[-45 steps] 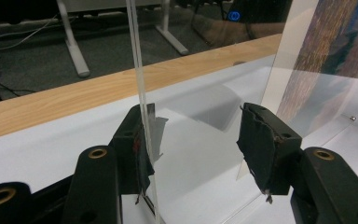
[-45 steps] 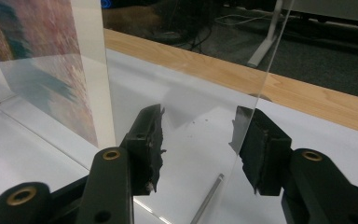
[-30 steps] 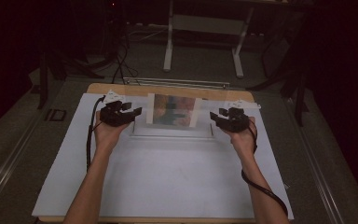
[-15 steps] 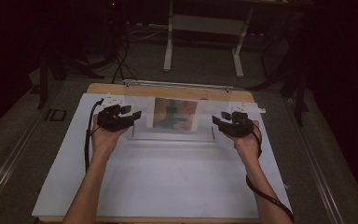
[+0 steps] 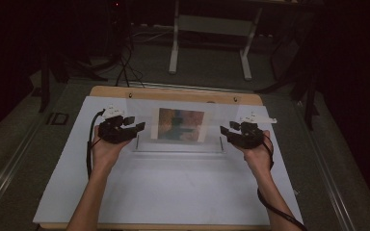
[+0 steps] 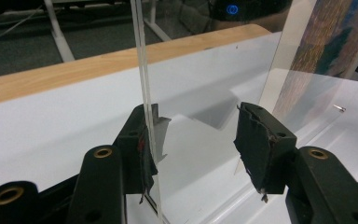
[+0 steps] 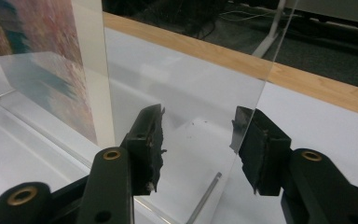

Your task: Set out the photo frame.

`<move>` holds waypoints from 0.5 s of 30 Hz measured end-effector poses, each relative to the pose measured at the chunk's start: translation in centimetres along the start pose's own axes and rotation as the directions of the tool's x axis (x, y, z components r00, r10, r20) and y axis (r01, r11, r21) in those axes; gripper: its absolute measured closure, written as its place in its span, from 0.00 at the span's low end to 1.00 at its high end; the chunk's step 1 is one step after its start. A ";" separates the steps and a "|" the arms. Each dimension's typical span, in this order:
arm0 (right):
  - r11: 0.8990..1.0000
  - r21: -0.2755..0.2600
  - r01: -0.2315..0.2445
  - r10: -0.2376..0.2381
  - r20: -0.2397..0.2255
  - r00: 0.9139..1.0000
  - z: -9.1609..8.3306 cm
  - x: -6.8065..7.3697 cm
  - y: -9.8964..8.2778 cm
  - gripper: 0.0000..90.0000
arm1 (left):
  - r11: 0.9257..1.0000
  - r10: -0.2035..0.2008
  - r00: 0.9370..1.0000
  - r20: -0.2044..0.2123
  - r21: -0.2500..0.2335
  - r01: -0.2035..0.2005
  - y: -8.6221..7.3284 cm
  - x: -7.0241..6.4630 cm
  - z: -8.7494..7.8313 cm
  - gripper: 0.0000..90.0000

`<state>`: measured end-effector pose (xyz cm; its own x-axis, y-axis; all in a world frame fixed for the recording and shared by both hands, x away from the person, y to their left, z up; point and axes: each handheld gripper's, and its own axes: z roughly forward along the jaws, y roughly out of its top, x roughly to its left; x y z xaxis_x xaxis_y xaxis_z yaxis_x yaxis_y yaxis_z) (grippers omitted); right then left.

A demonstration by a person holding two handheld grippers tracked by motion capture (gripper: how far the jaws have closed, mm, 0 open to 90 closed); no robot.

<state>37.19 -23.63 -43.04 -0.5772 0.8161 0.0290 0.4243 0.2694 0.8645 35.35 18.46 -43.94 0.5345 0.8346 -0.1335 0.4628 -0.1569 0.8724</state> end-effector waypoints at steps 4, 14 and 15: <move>1.000 0.003 0.006 -0.006 -0.002 1.000 -0.3 0.3 -0.4 0.59 | 1.000 -0.011 1.000 0.001 0.010 0.011 -0.6 -0.3 -0.2 0.54; 1.000 0.011 -0.019 0.019 -0.007 1.000 -0.5 0.8 -1.7 0.59 | 0.999 0.008 1.000 -0.020 0.032 -0.007 -1.0 -1.1 -0.8 0.54; 1.000 0.011 -0.018 0.018 -0.008 1.000 -0.5 0.9 -1.8 0.59 | 0.999 0.006 1.000 -0.020 0.034 -0.005 -1.1 -1.2 -0.9 0.54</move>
<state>35.55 -23.71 -44.31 -0.5748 0.8169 0.0487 0.4421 0.2599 0.8585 33.62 18.12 -44.31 0.5228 0.8441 -0.1190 0.4836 -0.1788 0.8568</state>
